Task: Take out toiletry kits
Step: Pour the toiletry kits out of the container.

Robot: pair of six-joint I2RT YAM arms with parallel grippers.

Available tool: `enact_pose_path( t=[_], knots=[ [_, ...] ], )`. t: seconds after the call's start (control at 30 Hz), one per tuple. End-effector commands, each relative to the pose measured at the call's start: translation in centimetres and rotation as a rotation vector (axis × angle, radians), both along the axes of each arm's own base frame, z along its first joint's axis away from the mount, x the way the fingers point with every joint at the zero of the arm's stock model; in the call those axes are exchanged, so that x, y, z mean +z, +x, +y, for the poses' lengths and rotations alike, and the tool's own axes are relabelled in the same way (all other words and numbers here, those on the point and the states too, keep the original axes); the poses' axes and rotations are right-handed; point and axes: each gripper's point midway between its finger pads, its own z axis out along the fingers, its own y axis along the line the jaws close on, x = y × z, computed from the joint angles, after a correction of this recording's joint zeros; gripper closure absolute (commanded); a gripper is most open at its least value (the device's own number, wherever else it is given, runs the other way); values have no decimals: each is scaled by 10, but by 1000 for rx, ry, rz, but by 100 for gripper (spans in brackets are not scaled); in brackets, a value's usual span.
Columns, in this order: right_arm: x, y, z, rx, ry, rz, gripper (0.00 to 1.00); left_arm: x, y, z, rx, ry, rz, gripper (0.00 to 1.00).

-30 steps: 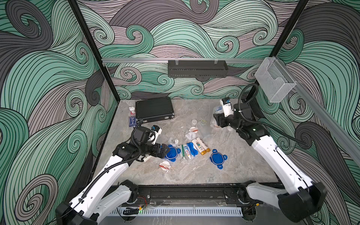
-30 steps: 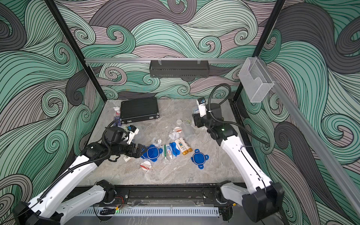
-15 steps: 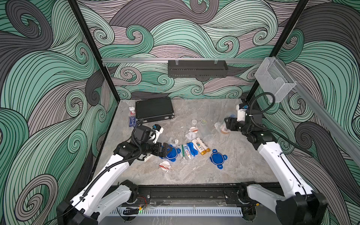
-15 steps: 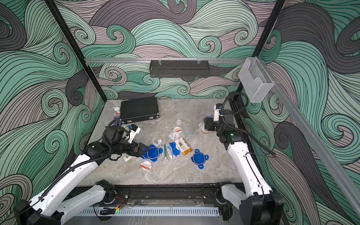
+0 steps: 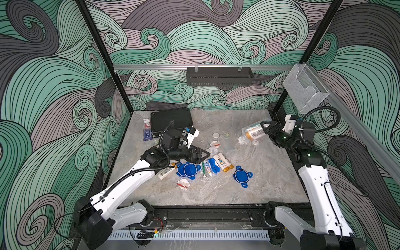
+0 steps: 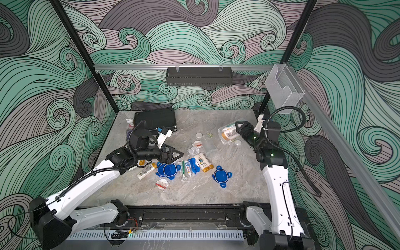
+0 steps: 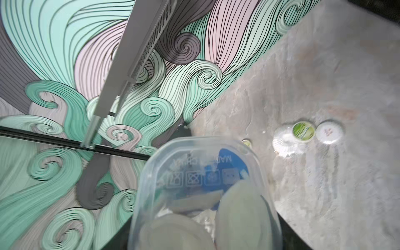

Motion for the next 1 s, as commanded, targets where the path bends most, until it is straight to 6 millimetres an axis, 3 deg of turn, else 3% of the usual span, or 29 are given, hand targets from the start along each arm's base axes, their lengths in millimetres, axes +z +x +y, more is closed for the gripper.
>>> enact_pose_path(
  t=[0.0,0.17,0.47,0.53,0.6,0.67,0.77,0.83,0.97],
  knots=[
    [39,-4,32,137,312,-11,38,30,-1,-17,-58,-64,-93,14],
    [26,0,44,188,501,16,40,37,-3,-28,-104,-94,-151,19],
    [17,-10,48,217,470,28,39,47,13,-51,-123,-98,-178,30],
    [7,-10,40,198,369,8,38,46,15,-49,-108,-68,-155,30],
    [-11,-9,27,166,157,-6,39,46,15,-41,-81,-35,-149,30],
    [-37,-9,-1,74,-105,44,39,45,13,-28,-35,5,-150,27],
    [-46,-2,-30,-2,-351,41,43,43,1,-4,7,65,-174,25],
    [-19,-2,-31,-5,-437,17,44,34,-7,14,49,96,-190,24],
    [85,-11,-8,11,-622,-234,40,15,-25,53,131,154,-217,20]
  ],
)
